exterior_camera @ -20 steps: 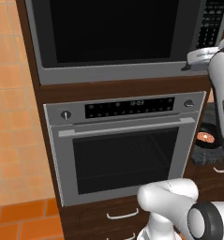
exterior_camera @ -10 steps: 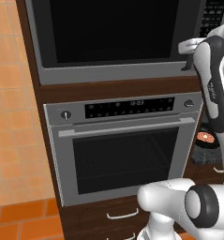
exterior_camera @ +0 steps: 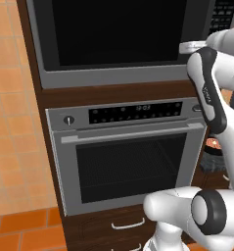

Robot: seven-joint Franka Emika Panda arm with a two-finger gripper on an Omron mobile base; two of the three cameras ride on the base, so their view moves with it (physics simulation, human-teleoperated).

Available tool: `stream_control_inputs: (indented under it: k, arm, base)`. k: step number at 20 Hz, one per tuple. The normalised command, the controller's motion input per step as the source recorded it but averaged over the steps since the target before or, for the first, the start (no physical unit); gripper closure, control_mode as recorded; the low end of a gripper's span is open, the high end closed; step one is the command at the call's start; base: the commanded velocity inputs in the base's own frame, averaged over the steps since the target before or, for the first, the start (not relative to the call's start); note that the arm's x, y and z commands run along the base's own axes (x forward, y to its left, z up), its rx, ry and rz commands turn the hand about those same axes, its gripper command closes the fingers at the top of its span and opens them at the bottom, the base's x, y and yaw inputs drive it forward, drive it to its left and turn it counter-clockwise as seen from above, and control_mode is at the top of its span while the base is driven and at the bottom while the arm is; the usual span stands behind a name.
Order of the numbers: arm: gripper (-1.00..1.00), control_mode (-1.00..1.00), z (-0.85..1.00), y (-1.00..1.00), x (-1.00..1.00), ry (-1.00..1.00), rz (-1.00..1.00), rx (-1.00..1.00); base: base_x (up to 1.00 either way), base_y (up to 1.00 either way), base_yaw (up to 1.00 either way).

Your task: Open the microwave, place the bowl with waffle inside the microwave, then close the microwave door and turn it on.

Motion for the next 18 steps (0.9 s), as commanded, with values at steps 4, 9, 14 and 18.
stream_control_inputs:
  k: [4,9,14,18]
  arm:
    - [-1.00,-1.00,0.00,-0.17,0.50,0.00,0.00,0.01]
    - [1.00,-1.00,-0.03,-0.09,0.62,0.01,0.00,0.00]
    - [1.00,-1.00,0.00,0.00,0.15,0.00,-0.01,0.00]
    - [1.00,-1.00,0.00,0.00,-0.79,-0.02,-0.13,0.00]
  base:
    - [0.00,0.00,0.00]
    - [0.00,0.00,0.00]
    - [0.00,0.00,0.00]
    - [0.00,0.00,0.00]
